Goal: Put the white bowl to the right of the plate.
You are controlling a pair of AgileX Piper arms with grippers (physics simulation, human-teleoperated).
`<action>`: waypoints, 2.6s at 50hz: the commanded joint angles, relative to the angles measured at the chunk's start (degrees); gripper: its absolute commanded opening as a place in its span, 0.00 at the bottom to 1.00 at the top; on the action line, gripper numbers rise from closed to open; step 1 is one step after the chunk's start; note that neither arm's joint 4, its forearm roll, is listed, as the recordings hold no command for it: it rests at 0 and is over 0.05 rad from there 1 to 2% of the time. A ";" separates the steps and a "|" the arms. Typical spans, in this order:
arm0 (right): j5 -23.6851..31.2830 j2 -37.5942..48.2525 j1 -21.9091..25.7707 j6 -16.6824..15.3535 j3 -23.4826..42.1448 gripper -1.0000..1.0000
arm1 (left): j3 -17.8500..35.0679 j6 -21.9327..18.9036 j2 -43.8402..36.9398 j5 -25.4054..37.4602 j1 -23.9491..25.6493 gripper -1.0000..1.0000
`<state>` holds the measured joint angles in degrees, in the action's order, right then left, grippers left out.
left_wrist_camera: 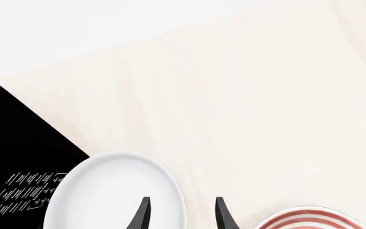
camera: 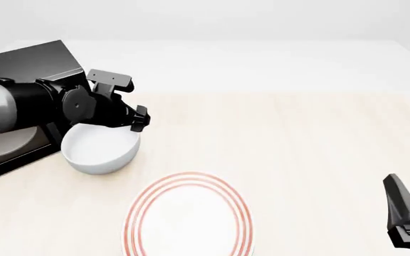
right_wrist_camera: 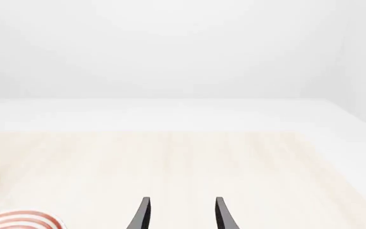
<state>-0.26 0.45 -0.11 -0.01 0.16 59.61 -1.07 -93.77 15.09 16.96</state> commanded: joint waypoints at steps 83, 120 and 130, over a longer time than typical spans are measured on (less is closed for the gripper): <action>-0.01 0.00 -0.01 0.01 0.03 1.00 | -5.21 2.88 -7.91 -6.85 -1.02 1.00; -0.15 0.23 -0.05 -0.01 0.02 1.00 | -6.54 4.80 -8.99 -9.34 0.70 1.00; -0.23 0.32 -0.06 -0.01 0.01 1.00 | -6.80 4.95 -9.18 -9.67 1.06 1.00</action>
<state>-0.39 0.60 -0.17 -0.03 0.18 53.10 3.44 -102.82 5.66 17.49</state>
